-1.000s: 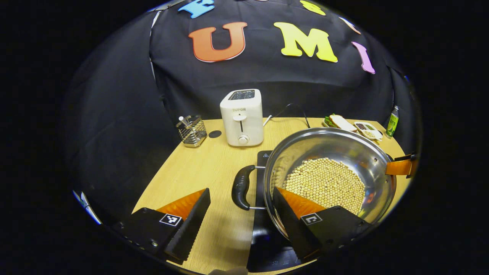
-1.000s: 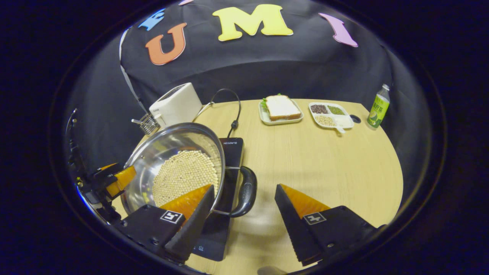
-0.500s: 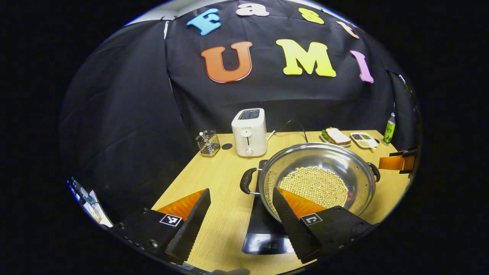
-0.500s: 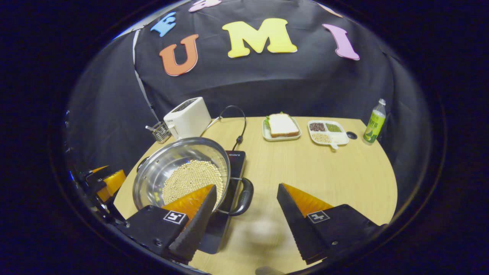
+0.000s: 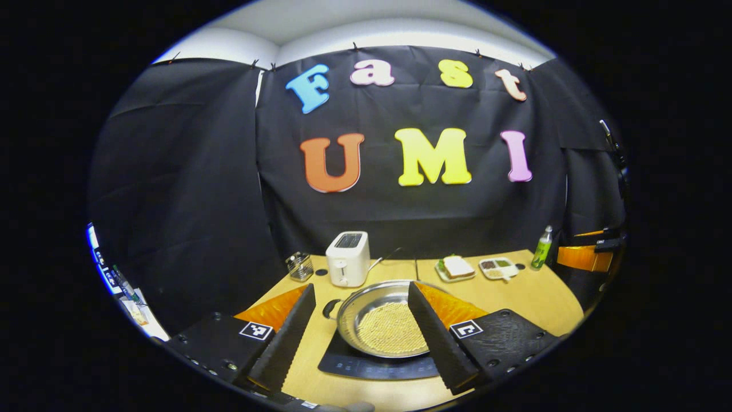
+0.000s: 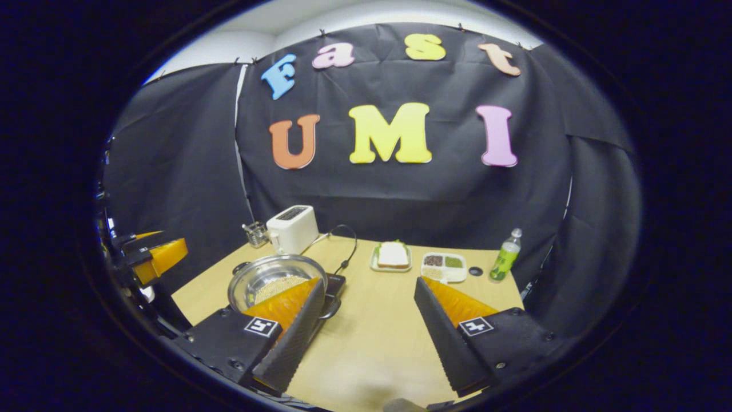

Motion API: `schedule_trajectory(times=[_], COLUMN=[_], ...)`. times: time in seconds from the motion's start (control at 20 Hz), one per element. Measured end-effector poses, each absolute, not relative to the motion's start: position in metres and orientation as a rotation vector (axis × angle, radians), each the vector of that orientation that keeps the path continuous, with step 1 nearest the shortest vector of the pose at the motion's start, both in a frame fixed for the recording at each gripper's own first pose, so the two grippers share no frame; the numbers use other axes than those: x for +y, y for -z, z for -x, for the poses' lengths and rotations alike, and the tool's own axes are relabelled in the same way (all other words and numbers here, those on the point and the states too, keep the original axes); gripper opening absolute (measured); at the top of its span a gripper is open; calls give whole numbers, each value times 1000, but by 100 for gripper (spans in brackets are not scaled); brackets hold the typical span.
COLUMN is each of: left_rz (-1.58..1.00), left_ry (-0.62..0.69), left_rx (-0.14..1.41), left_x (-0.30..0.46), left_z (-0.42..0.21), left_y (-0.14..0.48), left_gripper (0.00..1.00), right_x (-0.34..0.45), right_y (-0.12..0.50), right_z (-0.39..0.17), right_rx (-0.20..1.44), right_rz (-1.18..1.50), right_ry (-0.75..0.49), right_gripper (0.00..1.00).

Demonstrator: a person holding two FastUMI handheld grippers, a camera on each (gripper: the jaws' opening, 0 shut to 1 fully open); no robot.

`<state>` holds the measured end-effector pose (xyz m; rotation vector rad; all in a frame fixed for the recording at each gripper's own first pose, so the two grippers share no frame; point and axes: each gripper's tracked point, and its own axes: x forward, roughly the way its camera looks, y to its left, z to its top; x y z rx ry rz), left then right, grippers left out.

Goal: First push the handle of the pot to place it horizontally, then grasp the pot with both hands and set it on the induction cooktop.

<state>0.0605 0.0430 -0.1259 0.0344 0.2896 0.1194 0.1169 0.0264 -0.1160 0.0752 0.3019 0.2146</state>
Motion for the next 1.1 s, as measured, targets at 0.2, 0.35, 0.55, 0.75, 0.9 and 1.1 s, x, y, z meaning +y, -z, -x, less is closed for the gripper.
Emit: schedule_trajectory(times=[0.2,0.35,0.55,0.75,0.9,1.1], left_rz=[-23,-24,-25,-26,-26,-19], left_ry=[-66,-30,7,24,31,34], left_rx=[190,143,107,96,95,89], left_x=[-17,-55,-96,-120,-129,-132], left_z=[-52,-48,-37,-27,-24,-23], left_y=[71,46,27,19,15,6], left_gripper=[96,96,96,96,96,96], right_x=[-30,-69,-112,-137,-150,-154], right_y=[76,61,47,43,39,32], right_z=[-83,-62,-36,-21,-16,-8], right_rx=[230,186,130,116,106,89], right_rz=[-103,-99,-77,-121,-135,-137], right_ry=[-159,-119,-59,-31,-13,-5], right_gripper=[96,96,96,97,96,99])
